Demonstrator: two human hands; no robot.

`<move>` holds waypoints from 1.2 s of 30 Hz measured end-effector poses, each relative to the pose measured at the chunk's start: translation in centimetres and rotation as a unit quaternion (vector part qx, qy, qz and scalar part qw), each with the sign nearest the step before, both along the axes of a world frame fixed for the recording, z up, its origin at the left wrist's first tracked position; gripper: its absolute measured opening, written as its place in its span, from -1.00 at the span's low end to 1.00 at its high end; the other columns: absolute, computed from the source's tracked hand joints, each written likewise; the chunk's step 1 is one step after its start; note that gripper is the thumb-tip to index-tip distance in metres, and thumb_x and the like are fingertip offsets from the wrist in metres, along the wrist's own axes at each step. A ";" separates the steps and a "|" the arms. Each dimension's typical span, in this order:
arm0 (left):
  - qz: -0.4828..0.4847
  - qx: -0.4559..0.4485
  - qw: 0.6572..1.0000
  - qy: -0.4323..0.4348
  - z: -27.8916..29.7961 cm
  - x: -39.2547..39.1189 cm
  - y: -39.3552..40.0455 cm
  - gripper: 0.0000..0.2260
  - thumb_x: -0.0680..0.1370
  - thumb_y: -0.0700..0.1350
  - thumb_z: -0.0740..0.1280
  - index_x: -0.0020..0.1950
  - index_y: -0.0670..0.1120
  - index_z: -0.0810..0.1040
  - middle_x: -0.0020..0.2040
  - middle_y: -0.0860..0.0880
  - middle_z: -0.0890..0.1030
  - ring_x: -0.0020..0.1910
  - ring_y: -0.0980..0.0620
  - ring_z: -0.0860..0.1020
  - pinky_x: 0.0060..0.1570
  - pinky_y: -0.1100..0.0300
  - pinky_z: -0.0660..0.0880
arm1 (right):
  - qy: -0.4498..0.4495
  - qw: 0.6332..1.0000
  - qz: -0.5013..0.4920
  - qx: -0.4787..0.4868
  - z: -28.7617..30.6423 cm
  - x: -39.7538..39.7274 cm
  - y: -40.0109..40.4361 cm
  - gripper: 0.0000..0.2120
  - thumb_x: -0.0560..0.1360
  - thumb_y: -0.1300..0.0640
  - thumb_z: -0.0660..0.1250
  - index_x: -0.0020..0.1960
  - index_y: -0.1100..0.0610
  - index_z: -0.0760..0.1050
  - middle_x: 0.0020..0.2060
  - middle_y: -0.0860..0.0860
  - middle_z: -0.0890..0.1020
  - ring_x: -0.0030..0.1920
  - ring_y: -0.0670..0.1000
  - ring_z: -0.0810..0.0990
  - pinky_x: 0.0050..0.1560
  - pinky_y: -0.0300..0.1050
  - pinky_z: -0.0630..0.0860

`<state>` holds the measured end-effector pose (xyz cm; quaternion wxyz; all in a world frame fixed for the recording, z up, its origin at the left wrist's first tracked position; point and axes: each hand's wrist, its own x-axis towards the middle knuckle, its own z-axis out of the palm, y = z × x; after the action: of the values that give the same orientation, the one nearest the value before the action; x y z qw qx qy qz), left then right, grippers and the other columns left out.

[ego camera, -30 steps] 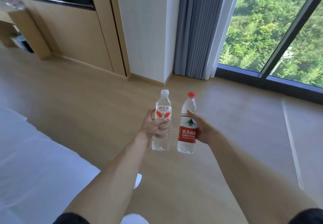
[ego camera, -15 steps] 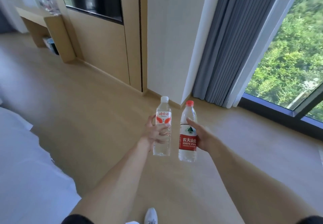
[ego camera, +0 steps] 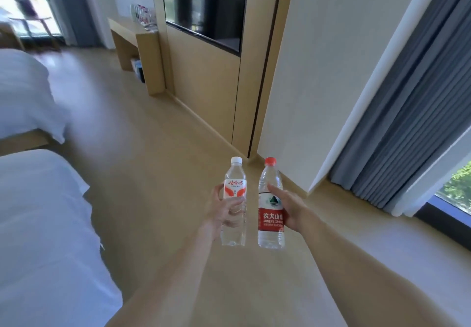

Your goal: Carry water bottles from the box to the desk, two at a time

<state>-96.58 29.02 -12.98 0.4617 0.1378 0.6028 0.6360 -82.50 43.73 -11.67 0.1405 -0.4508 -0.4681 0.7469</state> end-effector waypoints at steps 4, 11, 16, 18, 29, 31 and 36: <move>0.047 -0.007 0.999 -0.016 -0.6 -5.0 1.5 -0.49 0.42 -0.20 0.56 0.27 0.10 0.46 0.02 -0.18 0.68 -0.17 -0.15 0.64 -0.18 -0.10 0.54 | 0.008 0.998 0.058 -0.011 -0.5 -6.4 2.6 -0.61 0.50 0.05 0.48 0.19 0.27 0.53 -0.01 0.26 0.71 -0.07 0.22 0.71 0.02 0.14 0.65; 0.124 -0.018 0.992 0.001 -1.0 -14.6 6.8 -0.44 0.28 -0.09 0.60 0.20 0.19 0.50 -0.06 -0.11 0.70 -0.26 -0.07 0.62 -0.35 0.07 0.54 | 0.021 0.989 0.144 -0.019 -1.6 -18.5 8.8 -0.57 0.50 0.04 0.48 0.23 0.29 0.52 0.04 0.27 0.69 -0.05 0.22 0.69 0.18 0.20 0.59; 0.172 -0.011 0.985 0.004 0.3 -21.6 11.5 -0.47 0.41 -0.17 0.57 0.27 0.16 0.47 -0.08 -0.11 0.69 -0.26 -0.07 0.57 -0.41 0.13 0.48 | 0.031 0.980 0.194 -0.029 -1.0 -27.0 14.3 -0.53 0.48 0.03 0.48 0.25 0.31 0.51 0.06 0.29 0.67 -0.07 0.21 0.67 0.14 0.17 0.59; 0.192 0.000 0.981 0.001 0.8 -24.4 12.9 -0.47 0.42 -0.20 0.56 0.28 0.15 0.47 -0.07 -0.15 0.68 -0.24 -0.11 0.57 -0.39 0.12 0.49 | 0.036 0.976 0.212 -0.033 -0.5 -30.3 16.1 -0.54 0.49 0.03 0.48 0.25 0.31 0.51 -0.01 0.25 0.68 -0.11 0.19 0.68 0.04 0.12 0.62; 0.261 0.020 0.965 -0.017 1.1 -37.0 16.4 -0.43 0.45 -0.26 0.53 0.38 0.06 0.41 -0.03 -0.17 0.66 -0.27 -0.12 0.63 -0.38 0.06 0.55 | 0.052 0.948 0.312 -0.042 0.2 -45.5 19.9 -0.57 0.57 0.00 0.37 0.31 0.27 0.47 -0.08 0.18 0.66 -0.15 0.12 0.65 -0.03 0.03 0.61; 0.270 0.023 0.962 -0.018 0.7 -39.7 16.8 -0.42 0.44 -0.28 0.53 0.38 0.03 0.42 -0.03 -0.16 0.67 -0.30 -0.09 0.66 -0.39 0.06 0.56 | 0.053 0.946 0.317 -0.042 -0.1 -48.4 20.4 -0.55 0.58 0.00 0.37 0.33 0.29 0.46 -0.06 0.19 0.66 -0.14 0.13 0.65 -0.02 0.05 0.60; 0.264 0.036 0.963 -0.026 -0.4 -48.1 17.8 -0.40 0.43 -0.27 0.54 0.38 0.05 0.41 -0.08 -0.11 0.73 -0.23 -0.13 0.70 -0.31 -0.01 0.60 | 0.050 0.948 0.311 -0.032 -0.8 -56.8 21.5 -0.51 0.56 0.00 0.40 0.35 0.29 0.46 -0.03 0.20 0.65 -0.13 0.15 0.66 0.02 0.08 0.59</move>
<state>-144.73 46.78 -13.41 0.2874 -0.0264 0.5820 0.7603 -139.34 65.27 -12.45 -0.0906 -0.2490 -0.5533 0.7897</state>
